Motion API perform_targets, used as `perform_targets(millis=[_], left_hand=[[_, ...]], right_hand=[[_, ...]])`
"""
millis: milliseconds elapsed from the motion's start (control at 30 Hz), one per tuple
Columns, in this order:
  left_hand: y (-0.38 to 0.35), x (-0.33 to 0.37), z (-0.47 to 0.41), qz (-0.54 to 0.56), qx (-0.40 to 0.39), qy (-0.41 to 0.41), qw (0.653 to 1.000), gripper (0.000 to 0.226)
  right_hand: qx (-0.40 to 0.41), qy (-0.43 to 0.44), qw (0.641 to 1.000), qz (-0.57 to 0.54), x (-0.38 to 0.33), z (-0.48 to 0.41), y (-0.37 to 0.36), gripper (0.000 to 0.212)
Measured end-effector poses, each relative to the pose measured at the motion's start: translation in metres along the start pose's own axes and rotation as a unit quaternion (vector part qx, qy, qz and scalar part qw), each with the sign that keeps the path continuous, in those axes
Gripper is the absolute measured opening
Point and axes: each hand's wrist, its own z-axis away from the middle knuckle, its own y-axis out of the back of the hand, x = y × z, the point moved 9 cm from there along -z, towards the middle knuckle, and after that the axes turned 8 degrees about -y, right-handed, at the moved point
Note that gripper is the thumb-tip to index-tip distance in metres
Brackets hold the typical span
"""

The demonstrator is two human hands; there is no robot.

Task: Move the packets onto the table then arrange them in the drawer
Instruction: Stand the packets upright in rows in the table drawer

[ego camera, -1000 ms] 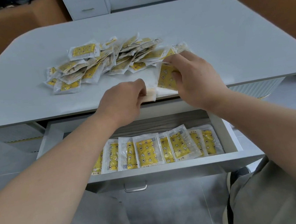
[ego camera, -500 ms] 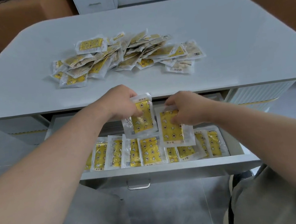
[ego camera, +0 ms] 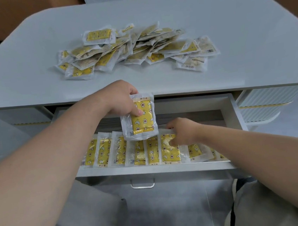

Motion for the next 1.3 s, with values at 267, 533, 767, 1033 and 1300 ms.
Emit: perform_targets(millis=[267,533,767,1033,1300], left_hand=[[-0.008,0.004,-0.002,-0.011,-0.022,-0.008,1.0,0.028],[-0.027,0.008,-0.005,0.021,-0.085,-0.012,0.996,0.027],[-0.077,0.026,-0.015,0.043,-0.146,-0.041,0.987,0.022],[-0.158,0.062,-0.037,-0.03,-0.186,-0.121,0.975,0.032],[-0.172,0.068,-0.048,-0.228,-0.085,-0.191,0.951,0.061]], right_hand=[[0.033,0.007,0.987,0.154,-0.001,-0.007,-0.007,0.077],[0.086,0.007,0.988,0.124,-0.001,0.006,0.023,0.08],[0.064,-0.002,0.995,0.069,0.027,0.036,0.066,0.043],[0.111,-0.031,0.987,0.115,0.062,0.048,0.082,0.045],[0.091,-0.033,0.985,0.142,0.075,0.036,0.065,0.039]])
